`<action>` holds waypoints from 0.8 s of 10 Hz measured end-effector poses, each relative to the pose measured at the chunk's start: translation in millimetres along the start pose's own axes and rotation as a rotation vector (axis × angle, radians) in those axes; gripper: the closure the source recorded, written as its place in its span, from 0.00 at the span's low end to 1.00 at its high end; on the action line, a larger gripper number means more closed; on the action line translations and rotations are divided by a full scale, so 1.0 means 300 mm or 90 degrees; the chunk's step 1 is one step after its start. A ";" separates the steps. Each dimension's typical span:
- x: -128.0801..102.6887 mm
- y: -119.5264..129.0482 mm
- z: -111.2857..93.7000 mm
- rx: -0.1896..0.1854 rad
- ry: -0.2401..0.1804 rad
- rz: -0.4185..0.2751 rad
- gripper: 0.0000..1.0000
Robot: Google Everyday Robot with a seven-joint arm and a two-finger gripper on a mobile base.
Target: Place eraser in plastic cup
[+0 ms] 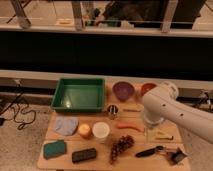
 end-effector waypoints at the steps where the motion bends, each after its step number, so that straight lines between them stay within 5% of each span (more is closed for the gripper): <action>1: -0.017 0.015 0.010 -0.003 0.001 -0.012 0.20; 3: -0.045 0.050 0.013 -0.007 0.000 -0.038 0.20; 8: -0.305 0.148 -0.066 -0.008 -0.040 -0.132 0.20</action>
